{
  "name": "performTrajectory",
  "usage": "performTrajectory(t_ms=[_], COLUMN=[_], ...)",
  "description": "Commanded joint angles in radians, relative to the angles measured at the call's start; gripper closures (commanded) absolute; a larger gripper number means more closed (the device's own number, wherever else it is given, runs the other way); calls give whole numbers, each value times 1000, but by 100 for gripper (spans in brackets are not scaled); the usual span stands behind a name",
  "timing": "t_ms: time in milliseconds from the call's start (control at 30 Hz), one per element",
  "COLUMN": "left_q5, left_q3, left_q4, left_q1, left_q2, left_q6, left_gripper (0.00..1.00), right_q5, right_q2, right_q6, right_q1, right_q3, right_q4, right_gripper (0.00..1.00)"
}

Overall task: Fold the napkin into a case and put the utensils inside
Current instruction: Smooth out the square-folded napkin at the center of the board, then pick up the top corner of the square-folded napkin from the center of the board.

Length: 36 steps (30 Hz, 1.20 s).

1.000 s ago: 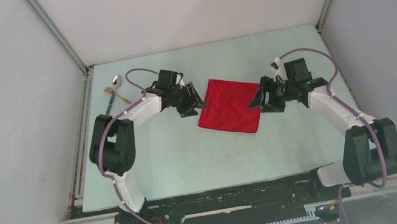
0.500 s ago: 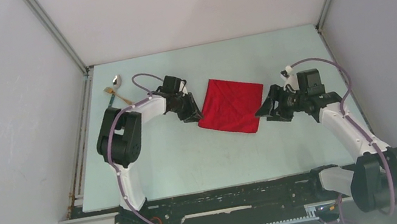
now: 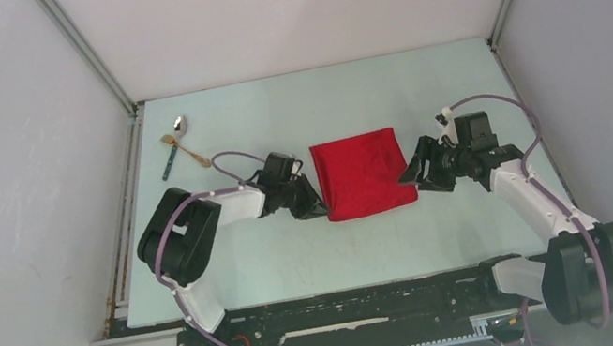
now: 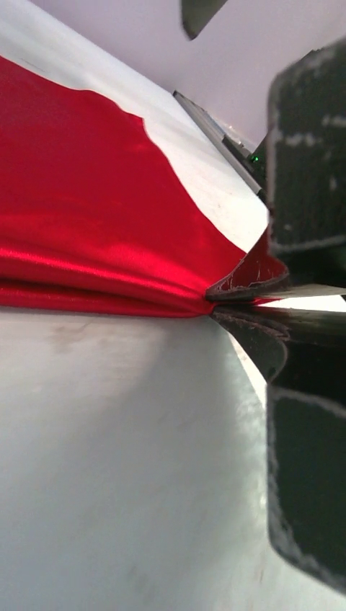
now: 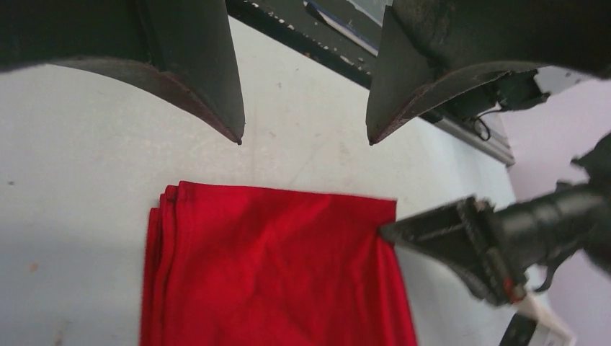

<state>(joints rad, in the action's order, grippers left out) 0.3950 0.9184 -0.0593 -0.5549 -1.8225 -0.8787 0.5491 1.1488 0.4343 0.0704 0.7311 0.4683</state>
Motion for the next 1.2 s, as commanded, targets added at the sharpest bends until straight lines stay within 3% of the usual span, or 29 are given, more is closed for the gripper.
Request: performTrajectory(t_ms=[0,67,267,367,433,633,767,1000,1167], left_q5=[-43,-59,-28,-7,10,78,90,87,58], left_q3=[-82,-86,-129,-138,-132,-69,-47,-24,-36], left_q4=[144,141,119,99,95,92,99,95,95], left_q1=[-82,-104,-103,-103,-106,-115,-138,-156,-155], left_q2=[57,71,127,161,186,145,124,94,55], left_q6=[-179,-187,-166,-140,-111,-88,-92,-85,-85], left_gripper=[84,81,55,52,53,74,81,84,85], right_q5=[-143,-143,-90,-87,-75,-59,-42,-15,-51], right_q2=[62,106,241,279,302,349,360,382,338], right_q6=[25,22,16,16,15,-4,-21,-23,-33], right_q1=[-6,-18,-63,-109,-123,-147,-156,-159,-159], right_q3=[-12,-12,-12,-12,-7,8,8,7,7], right_q4=[-5,-33,-107,-132,-147,-153,-148,-163,-128], right_gripper=[30,30,34,36,37,37,39,49,48])
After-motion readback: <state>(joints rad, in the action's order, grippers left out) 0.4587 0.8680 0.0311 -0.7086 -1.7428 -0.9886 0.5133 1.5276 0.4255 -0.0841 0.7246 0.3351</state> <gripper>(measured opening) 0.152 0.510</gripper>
